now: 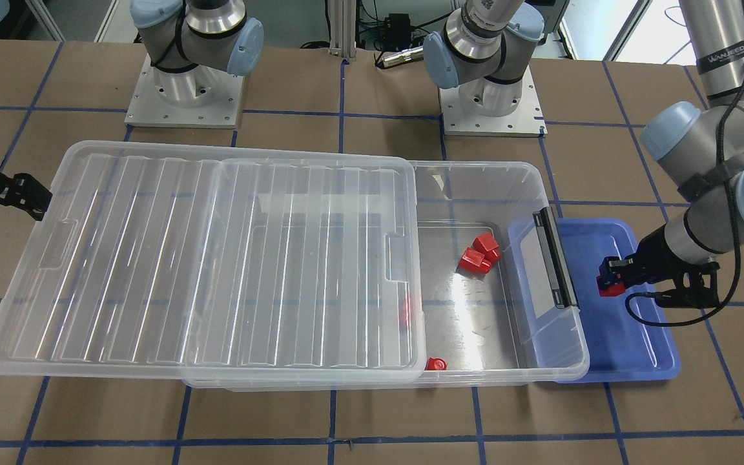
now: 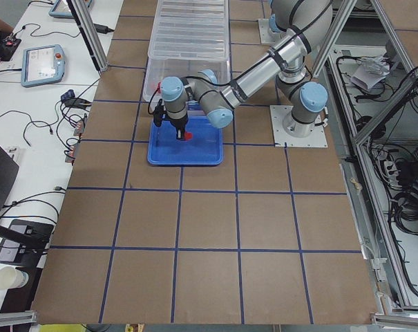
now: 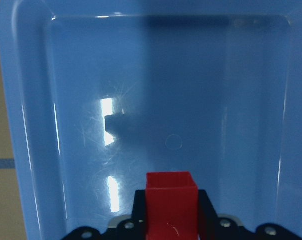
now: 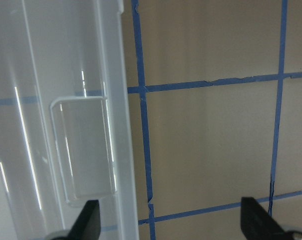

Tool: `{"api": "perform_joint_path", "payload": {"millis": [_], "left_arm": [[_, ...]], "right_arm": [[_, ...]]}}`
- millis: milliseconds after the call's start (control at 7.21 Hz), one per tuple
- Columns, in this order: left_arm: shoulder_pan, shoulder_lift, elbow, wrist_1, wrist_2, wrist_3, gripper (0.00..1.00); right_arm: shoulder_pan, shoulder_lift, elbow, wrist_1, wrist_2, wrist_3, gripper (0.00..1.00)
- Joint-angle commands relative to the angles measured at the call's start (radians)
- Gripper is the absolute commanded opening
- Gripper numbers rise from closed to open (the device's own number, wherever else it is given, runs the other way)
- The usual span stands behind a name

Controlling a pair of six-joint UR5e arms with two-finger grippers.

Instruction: Place red block in blue tray from box

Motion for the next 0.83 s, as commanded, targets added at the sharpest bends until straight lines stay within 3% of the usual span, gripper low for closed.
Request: {"api": "perform_joint_path", "payload": {"millis": [0, 139, 277, 555, 693], "left_arm": [[0.023, -0.013, -0.048, 0.071, 0.004, 0.047, 0.18], [0.023, 0.000, -0.037, 0.071, 0.010, 0.044, 0.77], [0.022, 0.003, -0.051, 0.068, 0.004, 0.036, 1.00], [0.005, 0.051, -0.031, -0.002, 0.014, 0.031, 1.00], [-0.010, 0.094, 0.033, -0.073, 0.013, 0.030, 1.00]], "right_arm": [[-0.002, 0.003, 0.003, -0.007, -0.002, -0.002, 1.00], [-0.005, 0.006, 0.003, -0.009, -0.002, -0.002, 1.00], [-0.005, 0.006, 0.003, -0.009, -0.002, -0.002, 1.00], [-0.008, 0.008, 0.003, -0.015, -0.008, -0.005, 1.00], [-0.009, 0.009, 0.003, -0.020, -0.012, -0.013, 1.00]]}}
